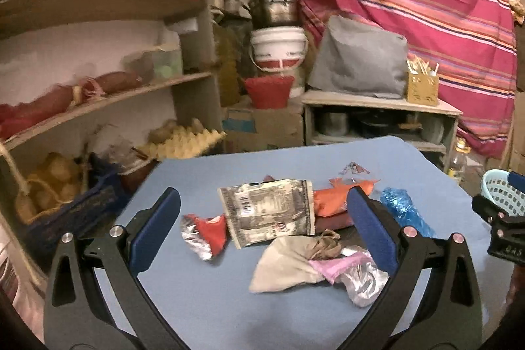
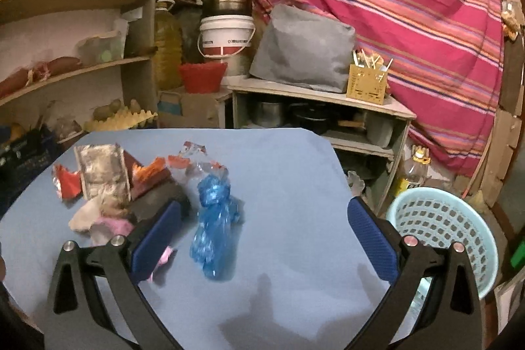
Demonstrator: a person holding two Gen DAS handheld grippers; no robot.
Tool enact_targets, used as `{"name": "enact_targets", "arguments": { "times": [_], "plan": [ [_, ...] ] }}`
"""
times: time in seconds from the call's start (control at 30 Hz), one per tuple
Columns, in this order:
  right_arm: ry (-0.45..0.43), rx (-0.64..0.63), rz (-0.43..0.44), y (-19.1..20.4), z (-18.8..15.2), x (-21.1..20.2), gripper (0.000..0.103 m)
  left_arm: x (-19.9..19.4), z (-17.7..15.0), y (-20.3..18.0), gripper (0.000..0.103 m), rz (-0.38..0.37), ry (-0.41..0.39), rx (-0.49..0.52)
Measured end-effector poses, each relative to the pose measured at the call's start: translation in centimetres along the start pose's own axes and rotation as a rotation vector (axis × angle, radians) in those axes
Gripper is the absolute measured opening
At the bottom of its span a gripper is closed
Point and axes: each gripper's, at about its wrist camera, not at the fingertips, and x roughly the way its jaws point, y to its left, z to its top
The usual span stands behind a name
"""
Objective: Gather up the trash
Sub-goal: 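Grasp the blue plastic bag with the right gripper while the left gripper approaches the brown paper ball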
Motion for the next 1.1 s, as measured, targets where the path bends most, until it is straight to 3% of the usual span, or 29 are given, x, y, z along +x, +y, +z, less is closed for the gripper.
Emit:
{"name": "enact_targets", "arguments": {
  "times": [0.2, 0.4, 0.6, 0.77, 0.9, 1.1],
  "plan": [
    [0.029, 0.01, -0.023, 0.2, 0.6, 3.1, 0.099, 3.6, -0.5, 0.9, 0.098, -0.014, 0.081, -0.023],
    [0.158, 0.02, 0.005, 0.9, -0.3, 7.1, 0.099, 5.3, -1.2, 1.0, 0.098, 0.028, 0.101, 0.0],
    [0.253, -0.016, 0.025, 2.7, -1.2, 9.8, 0.099, 7.9, -2.3, 1.6, 0.098, -0.028, 0.207, -0.043],
    [0.314, -0.013, 0.02, 2.9, -1.6, 11.3, 0.099, 9.3, -2.9, 0.9, 0.098, 0.029, 0.235, 0.019],
    [0.339, -0.02, 0.015, 2.9, -1.7, 11.8, 0.098, 9.7, -3.1, 1.1, 0.098, 0.007, 0.261, 0.0],
    [0.393, -0.022, 0.064, 2.9, -2.2, 12.6, 0.067, 10.1, -3.7, 0.5, 0.098, -0.033, 0.287, 0.007]
  ]
}}
